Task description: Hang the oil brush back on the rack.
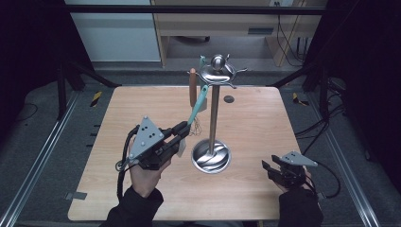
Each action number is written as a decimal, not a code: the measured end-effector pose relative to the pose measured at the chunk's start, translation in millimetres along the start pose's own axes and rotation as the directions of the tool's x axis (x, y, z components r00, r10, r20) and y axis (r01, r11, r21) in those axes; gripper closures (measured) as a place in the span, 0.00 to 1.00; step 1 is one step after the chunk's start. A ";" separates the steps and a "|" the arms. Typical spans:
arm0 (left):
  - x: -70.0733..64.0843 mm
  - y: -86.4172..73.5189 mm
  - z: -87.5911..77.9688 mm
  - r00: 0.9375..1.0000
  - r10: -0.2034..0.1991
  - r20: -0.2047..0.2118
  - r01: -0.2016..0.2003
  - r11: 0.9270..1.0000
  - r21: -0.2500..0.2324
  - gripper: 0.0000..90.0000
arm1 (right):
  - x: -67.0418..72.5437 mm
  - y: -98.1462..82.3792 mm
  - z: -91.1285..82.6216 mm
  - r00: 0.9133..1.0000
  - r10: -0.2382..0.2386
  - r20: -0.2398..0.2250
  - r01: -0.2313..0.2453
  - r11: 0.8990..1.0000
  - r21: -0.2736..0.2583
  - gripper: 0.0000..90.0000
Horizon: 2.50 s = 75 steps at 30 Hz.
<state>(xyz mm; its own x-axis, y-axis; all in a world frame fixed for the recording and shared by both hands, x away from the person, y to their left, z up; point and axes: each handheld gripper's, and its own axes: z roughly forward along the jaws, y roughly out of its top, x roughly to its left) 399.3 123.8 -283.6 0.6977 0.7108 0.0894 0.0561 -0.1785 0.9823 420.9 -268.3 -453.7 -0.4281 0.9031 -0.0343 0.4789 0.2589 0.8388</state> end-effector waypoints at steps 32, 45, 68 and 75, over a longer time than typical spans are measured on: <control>-5.2 -10.7 26.9 0.999 -0.038 -0.027 0.037 0.999 -0.031 0.91 | 0.7 0.3 0.0 1.000 -0.003 -0.005 0.003 1.000 0.000 0.58; -2.8 -13.3 37.3 0.997 -0.081 -0.020 0.080 0.996 -0.032 0.89 | 1.0 0.3 0.3 1.000 -0.004 -0.006 0.004 1.000 0.002 0.58; 25.5 -73.4 16.4 0.999 -0.034 -0.041 0.041 0.982 0.182 0.48 | 1.0 -0.8 1.9 1.000 -0.002 0.015 0.002 1.000 -0.009 0.48; 39.6 -111.7 1.0 0.997 -0.040 -0.062 0.056 0.956 0.287 0.42 | 0.1 -2.0 3.4 1.000 0.002 0.022 -0.002 1.000 -0.013 0.41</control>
<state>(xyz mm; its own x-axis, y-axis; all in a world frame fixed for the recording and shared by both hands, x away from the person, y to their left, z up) 421.4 171.2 -390.0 0.6494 0.7581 0.0598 0.2979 -0.3260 0.8972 422.5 -267.6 -457.2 -0.4104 0.9108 -0.0443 0.4695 0.2528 0.8460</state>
